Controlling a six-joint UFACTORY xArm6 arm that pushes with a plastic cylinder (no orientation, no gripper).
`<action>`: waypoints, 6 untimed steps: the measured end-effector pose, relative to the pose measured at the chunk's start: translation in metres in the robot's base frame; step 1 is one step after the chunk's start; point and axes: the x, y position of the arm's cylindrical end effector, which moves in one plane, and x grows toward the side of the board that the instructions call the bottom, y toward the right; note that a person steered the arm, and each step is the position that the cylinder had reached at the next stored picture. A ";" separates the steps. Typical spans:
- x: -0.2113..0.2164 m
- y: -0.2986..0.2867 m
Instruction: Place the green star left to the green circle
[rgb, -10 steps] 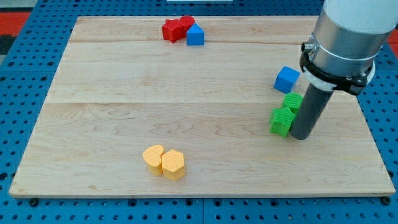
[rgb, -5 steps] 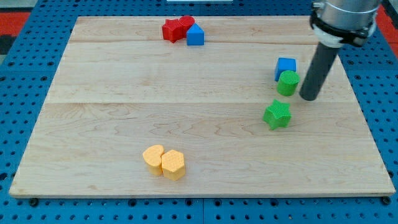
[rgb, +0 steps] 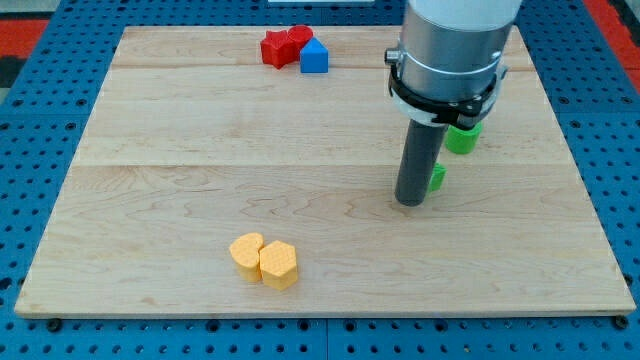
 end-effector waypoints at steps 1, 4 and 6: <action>-0.002 0.027; -0.017 0.022; -0.043 0.024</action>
